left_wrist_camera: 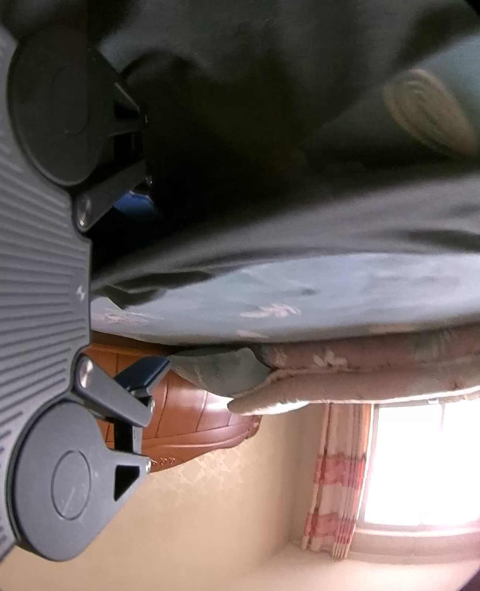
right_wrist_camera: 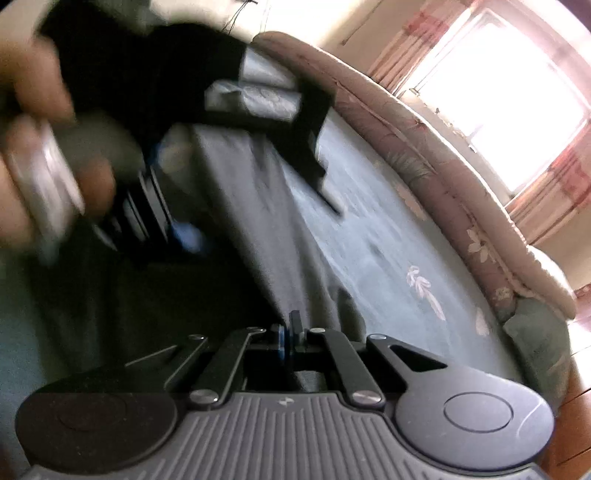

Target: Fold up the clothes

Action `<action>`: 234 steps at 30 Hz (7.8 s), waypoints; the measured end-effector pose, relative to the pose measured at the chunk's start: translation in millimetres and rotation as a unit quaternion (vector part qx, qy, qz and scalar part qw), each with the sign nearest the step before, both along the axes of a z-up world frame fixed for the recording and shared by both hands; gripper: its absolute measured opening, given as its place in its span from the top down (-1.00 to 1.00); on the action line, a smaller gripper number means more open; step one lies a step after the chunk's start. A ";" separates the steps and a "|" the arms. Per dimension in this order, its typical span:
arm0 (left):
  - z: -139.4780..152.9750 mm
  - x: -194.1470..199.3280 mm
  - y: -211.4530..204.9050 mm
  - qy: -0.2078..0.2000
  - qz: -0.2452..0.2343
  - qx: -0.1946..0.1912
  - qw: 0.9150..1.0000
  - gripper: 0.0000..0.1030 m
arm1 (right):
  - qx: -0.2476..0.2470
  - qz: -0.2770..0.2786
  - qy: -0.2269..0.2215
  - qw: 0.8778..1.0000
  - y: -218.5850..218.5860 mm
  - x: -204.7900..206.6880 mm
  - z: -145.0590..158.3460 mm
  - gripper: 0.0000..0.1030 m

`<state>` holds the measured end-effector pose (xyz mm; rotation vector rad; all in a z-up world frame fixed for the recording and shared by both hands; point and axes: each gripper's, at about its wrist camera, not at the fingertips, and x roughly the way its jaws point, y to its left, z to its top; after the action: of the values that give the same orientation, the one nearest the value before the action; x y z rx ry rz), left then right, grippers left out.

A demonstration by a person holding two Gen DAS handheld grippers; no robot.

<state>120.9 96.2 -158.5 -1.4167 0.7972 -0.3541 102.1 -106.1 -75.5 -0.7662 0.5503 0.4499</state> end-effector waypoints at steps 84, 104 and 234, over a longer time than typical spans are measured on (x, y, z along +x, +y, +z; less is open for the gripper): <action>47.7 -38.9 -47.1 -0.039 -0.102 0.337 0.935 0.76 | 0.461 -0.475 0.092 0.744 -396.1 -88.6 -20.2 0.51; 152.5 -46.3 -62.0 -0.171 -0.184 0.403 0.880 0.06 | 0.290 -0.398 0.069 0.867 -321.4 -52.6 -26.7 -0.18; 56.3 127.4 -42.3 -0.071 -0.365 0.311 0.875 0.53 | 0.261 -0.115 0.125 0.950 -159.2 -10.6 -33.3 -1.00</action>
<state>248.3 53.9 -102.2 -0.4379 1.1801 -0.6940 91.5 -265.4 -108.7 -0.1330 0.7086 0.4515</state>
